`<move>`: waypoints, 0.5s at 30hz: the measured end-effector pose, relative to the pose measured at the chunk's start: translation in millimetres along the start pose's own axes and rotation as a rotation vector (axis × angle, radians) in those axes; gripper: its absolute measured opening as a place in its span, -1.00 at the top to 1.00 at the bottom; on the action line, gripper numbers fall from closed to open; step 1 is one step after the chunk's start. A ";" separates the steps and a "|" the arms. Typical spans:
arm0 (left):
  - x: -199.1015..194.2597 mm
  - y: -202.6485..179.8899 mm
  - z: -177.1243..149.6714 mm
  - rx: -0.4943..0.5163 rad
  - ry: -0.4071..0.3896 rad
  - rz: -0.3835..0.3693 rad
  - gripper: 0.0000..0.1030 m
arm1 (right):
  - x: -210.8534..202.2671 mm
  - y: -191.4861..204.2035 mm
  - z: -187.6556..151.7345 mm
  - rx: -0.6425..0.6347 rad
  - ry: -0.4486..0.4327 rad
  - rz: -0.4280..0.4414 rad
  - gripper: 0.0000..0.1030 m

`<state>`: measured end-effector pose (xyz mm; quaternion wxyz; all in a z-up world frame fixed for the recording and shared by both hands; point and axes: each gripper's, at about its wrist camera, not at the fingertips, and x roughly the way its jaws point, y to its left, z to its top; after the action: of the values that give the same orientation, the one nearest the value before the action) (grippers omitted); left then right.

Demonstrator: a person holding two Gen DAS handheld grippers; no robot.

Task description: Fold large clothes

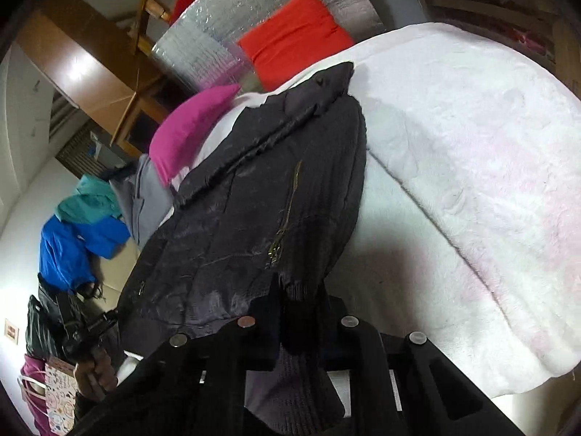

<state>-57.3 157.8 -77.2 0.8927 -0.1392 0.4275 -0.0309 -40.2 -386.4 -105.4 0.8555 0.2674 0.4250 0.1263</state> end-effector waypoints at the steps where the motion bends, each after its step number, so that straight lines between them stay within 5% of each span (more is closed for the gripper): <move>1: 9.4 2.7 -2.5 -0.006 0.024 0.005 0.70 | 7.6 -6.9 -2.5 0.016 0.019 -0.001 0.70; 5: 38.5 13.1 -15.2 -0.040 0.089 0.029 0.68 | 24.5 -17.8 -11.8 0.048 0.045 0.002 0.57; 12: 50.1 16.7 -9.5 -0.067 0.105 0.038 0.37 | 41.8 -19.4 -12.0 0.060 0.069 0.001 -0.03; 14: 51.6 14.7 -8.8 -0.053 0.102 0.044 0.40 | 48.5 -13.1 -15.9 0.038 0.085 0.003 0.20; 15: 50.0 14.3 -11.2 -0.029 0.097 0.055 0.65 | 49.1 -11.6 -16.1 0.034 0.089 -0.003 0.64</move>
<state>-35.2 160.3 -125.5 0.8693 -0.1386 0.4744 -0.0070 -23.3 -368.5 -152.3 0.8312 0.2757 0.4652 0.1296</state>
